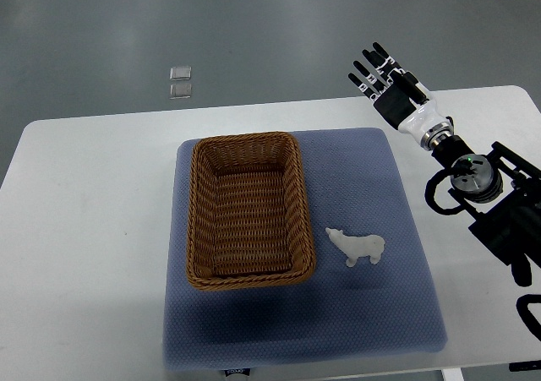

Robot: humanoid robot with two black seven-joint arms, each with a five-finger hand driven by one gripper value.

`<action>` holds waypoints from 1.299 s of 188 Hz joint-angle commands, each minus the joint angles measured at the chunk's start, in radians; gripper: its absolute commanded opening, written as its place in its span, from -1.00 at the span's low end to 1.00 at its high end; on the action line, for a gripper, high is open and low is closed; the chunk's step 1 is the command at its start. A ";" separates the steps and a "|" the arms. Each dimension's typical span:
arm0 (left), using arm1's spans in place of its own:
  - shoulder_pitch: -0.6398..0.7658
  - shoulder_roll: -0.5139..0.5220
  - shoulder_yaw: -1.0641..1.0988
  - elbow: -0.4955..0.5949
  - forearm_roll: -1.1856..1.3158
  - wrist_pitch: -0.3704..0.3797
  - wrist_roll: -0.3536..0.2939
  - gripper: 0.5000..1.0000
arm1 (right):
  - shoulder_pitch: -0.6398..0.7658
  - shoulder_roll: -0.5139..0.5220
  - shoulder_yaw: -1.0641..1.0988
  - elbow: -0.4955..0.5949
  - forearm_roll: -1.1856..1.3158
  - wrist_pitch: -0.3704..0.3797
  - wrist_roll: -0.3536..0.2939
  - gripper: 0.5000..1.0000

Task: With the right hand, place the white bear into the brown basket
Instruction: 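Move the open right hand over the mat toward the white bear figurine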

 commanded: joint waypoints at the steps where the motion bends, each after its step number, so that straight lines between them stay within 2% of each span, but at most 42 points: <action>1: -0.001 0.000 0.002 0.000 0.001 0.000 0.000 1.00 | -0.001 0.001 0.000 0.001 0.000 0.001 0.001 0.72; 52: -0.001 0.000 0.000 0.000 0.001 0.000 0.000 1.00 | 0.028 -0.004 -0.021 0.010 -0.017 -0.002 -0.010 0.72; 78: -0.001 0.000 0.002 0.000 0.001 -0.001 0.000 1.00 | 0.056 -0.038 -0.026 0.025 -0.063 -0.004 -0.021 0.71; 123: -0.001 0.000 0.000 -0.023 0.005 -0.001 0.000 1.00 | 0.143 -0.173 -0.075 0.119 -0.379 -0.016 -0.142 0.71; 156: -0.003 0.000 0.002 -0.057 0.005 0.000 0.000 1.00 | 0.275 -0.337 -0.345 0.264 -0.612 -0.019 -0.202 0.71; 183: -0.004 0.000 0.002 -0.097 0.005 0.000 0.000 1.00 | 0.448 -0.476 -0.649 0.403 -0.652 -0.001 -0.234 0.71; 212: -0.006 0.000 0.002 -0.129 0.005 0.000 0.002 1.00 | 0.687 -0.550 -0.985 0.533 -0.650 0.054 -0.274 0.71; 244: -0.012 0.000 0.002 -0.135 0.006 -0.001 0.002 1.00 | 0.889 -0.582 -1.204 0.682 -0.637 0.058 -0.337 0.71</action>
